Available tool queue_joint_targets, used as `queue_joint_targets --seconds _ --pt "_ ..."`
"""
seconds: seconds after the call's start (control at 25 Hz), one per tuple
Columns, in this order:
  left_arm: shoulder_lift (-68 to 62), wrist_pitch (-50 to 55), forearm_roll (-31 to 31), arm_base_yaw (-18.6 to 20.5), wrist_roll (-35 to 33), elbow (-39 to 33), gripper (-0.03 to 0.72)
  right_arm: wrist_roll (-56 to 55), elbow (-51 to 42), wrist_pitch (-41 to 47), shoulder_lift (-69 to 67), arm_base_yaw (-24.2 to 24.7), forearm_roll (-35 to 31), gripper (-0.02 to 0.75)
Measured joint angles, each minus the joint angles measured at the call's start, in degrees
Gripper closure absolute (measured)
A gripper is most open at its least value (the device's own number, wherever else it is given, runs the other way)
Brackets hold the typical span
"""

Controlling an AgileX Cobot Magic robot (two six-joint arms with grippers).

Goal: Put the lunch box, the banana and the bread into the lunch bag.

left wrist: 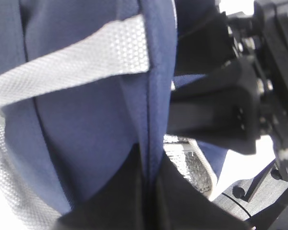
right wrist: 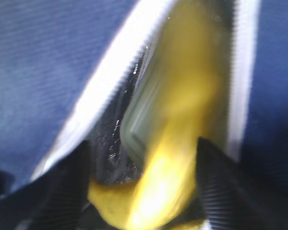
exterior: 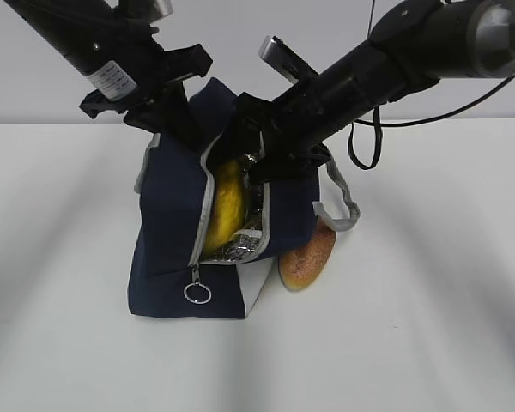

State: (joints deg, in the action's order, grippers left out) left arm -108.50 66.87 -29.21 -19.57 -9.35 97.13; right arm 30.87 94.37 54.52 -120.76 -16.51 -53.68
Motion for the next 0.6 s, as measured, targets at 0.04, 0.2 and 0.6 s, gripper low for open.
queue_joint_targets --seconds 0.04,0.2,0.6 --pt "0.0 0.0 0.0 0.0 0.0 0.0 0.691 0.0 0.0 1.0 0.0 0.0 0.0 0.165" --pt "0.0 0.0 0.0 0.0 0.0 0.0 0.691 0.0 0.0 4.1 0.3 0.2 0.8 0.189" --pt "0.0 0.3 0.1 0.0 -0.4 0.0 0.691 -1.7 -12.4 -1.5 16.0 0.3 1.2 0.222"
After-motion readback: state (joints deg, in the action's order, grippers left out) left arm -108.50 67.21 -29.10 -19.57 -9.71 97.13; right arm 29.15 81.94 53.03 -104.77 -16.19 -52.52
